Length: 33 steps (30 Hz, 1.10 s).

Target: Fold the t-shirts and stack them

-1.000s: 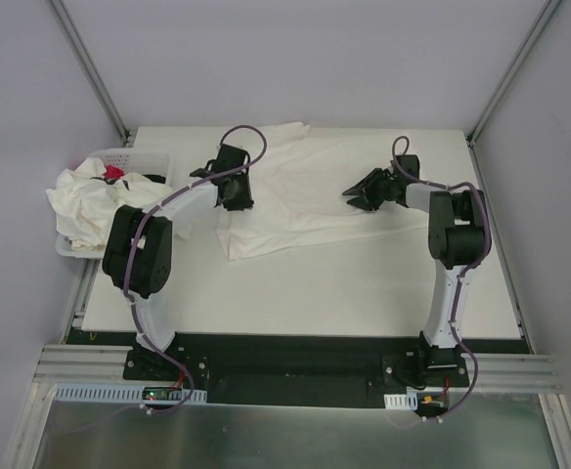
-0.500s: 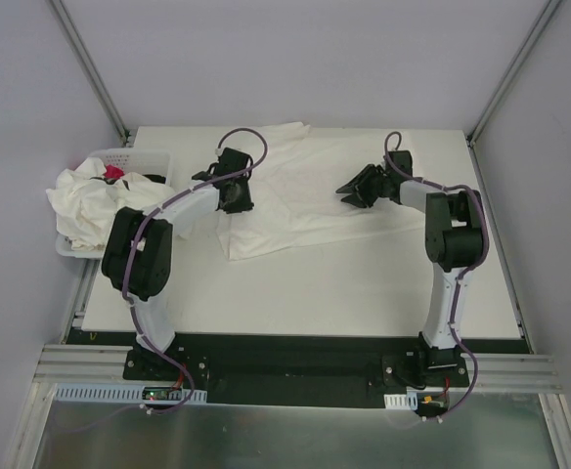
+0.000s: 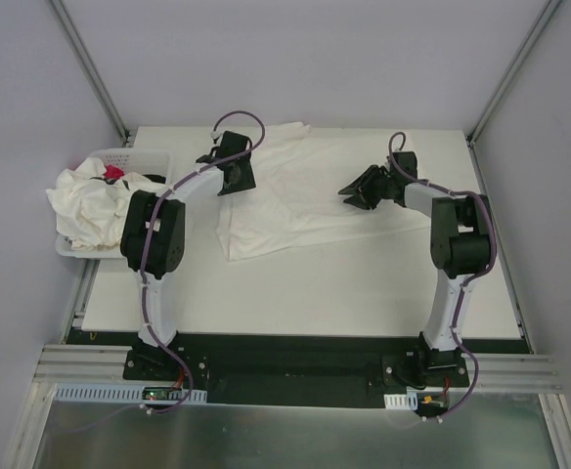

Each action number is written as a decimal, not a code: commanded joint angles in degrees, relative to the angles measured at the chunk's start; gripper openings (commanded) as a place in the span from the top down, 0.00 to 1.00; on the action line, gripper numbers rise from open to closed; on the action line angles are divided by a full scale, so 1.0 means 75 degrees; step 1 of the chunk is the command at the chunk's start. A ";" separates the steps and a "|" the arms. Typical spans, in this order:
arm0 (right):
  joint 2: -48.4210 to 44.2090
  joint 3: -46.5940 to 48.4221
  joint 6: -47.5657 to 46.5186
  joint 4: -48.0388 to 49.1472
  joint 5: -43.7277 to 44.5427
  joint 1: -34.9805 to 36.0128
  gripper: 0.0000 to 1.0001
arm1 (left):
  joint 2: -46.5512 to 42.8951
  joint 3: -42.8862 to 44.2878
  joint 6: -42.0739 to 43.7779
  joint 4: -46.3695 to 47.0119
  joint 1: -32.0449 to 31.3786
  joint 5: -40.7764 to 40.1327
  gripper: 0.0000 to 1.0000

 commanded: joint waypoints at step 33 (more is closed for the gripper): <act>-0.0188 -0.0123 -0.0045 0.0261 -0.0197 -0.0342 0.65 | 0.0939 0.0660 0.0094 -0.0066 0.0111 0.0418 0.83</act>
